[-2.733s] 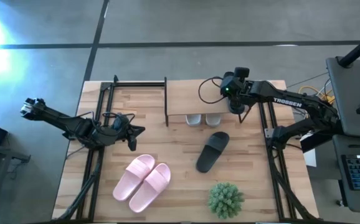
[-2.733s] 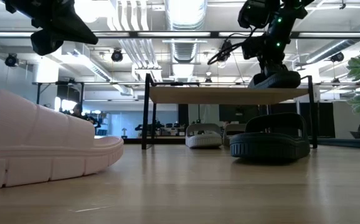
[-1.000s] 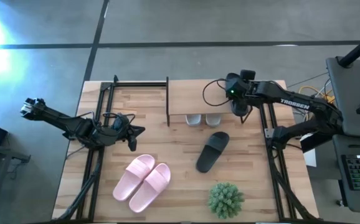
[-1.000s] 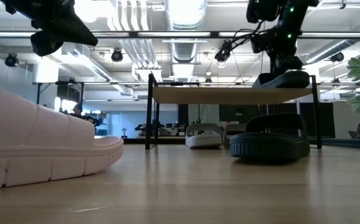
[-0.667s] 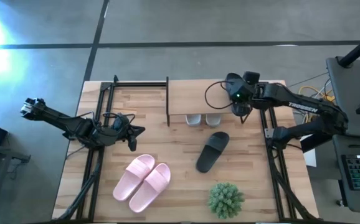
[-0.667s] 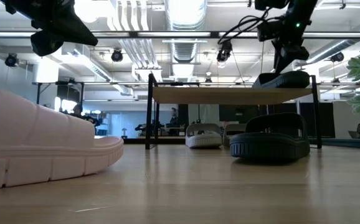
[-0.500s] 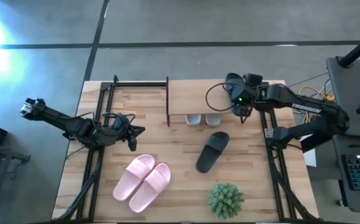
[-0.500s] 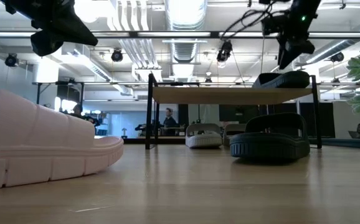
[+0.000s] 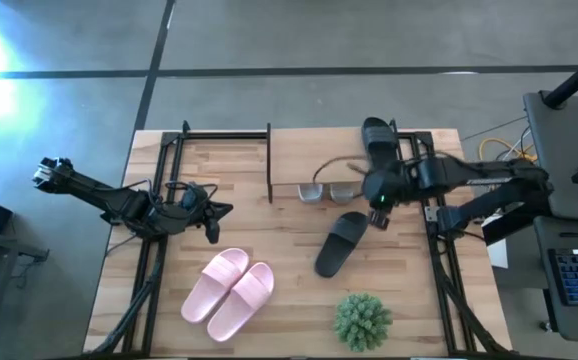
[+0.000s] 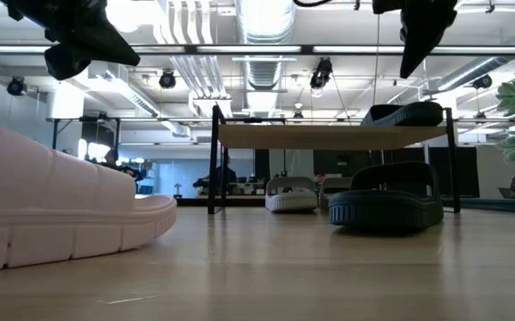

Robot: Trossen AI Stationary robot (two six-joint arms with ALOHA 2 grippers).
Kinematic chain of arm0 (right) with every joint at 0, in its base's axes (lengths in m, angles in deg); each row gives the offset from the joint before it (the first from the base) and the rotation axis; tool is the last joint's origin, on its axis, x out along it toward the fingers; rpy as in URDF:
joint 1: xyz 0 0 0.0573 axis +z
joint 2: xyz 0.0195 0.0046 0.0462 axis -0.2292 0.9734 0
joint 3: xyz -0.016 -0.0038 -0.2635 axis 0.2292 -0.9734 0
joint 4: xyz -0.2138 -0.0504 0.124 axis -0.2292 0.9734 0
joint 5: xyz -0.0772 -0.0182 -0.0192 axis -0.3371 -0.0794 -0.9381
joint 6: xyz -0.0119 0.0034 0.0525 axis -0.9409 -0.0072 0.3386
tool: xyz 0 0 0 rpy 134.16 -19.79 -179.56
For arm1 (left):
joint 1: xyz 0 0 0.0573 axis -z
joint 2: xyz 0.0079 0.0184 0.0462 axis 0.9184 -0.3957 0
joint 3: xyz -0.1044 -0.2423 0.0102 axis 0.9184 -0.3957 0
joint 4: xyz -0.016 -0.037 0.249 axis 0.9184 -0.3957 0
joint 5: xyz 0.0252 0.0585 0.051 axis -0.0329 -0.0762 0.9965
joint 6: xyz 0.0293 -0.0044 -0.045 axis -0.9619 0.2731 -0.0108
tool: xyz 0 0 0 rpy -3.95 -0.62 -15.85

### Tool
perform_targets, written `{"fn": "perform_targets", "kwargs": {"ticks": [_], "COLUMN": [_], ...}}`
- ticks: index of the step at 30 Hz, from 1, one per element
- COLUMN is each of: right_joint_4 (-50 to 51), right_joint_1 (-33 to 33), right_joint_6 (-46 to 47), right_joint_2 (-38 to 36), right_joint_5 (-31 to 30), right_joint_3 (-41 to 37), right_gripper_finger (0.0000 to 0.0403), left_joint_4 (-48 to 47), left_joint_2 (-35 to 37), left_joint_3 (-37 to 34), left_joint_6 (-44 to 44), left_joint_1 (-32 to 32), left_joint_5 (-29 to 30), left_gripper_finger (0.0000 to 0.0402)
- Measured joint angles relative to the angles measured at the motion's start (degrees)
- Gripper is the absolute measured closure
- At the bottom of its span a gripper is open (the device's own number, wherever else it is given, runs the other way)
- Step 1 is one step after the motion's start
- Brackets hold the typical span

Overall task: Pick and place slides into the shelf
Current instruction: Put the black slides on the shelf

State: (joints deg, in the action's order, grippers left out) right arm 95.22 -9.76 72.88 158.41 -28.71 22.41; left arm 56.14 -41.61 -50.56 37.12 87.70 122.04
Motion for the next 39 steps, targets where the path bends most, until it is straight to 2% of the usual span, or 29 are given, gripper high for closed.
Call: {"fn": "perform_targets", "kwargs": {"ticks": [5, 9, 15, 19, 23, 30, 35, 39], "right_joint_4": [1.09, 1.54, 2.05, 5.34, 7.57, 6.99, 6.64, 4.67], "right_joint_1": [8.91, 16.44, 28.21, 33.47, 35.01, 33.81, 31.69, 30.69], "right_joint_6": [11.7, 22.67, 41.28, 49.52, 49.64, 50.98, 53.31, 50.72], "right_joint_2": [3.86, 6.9, 12.26, 17.26, 22.69, 30.25, 31.46, 31.44], "right_joint_5": [3.05, 2.37, -8.19, -13.94, -14.48, -14.94, -15.12, -15.11], "right_joint_3": [-0.11, -0.16, 0.37, 1.73, 2.28, 3.51, 3.93, 3.93], "right_gripper_finger": [0.0296, 0.0296, 0.0299, 0.0299, 0.0298, 0.0282, 0.0266, 0.0243], "left_joint_4": [0.0, 0.0, -0.49, -0.48, -0.5, -0.44, -0.46, -0.46], "left_joint_2": [0.0, 0.0, -0.26, -0.84, -1.74, -3.89, -5.85, -6.76], "left_joint_3": [-0.02, -0.28, -1.05, -1.05, -1.05, -1.05, -1.05, -1.05], "left_joint_6": [-1.44, -1.58, -4.0, -4.67, -4.73, -4.72, -4.71, -4.71], "left_joint_1": [-0.01, -0.02, -0.02, 0.0, -0.02, -0.02, 0.0, -0.01], "left_joint_5": [-0.02, -0.05, -0.29, -0.35, -0.37, -2.59, -4.63, -4.78], "left_gripper_finger": [0.0402, 0.0402, 0.0402, 0.0402, 0.0402, 0.0402, 0.0402, 0.0402]}}
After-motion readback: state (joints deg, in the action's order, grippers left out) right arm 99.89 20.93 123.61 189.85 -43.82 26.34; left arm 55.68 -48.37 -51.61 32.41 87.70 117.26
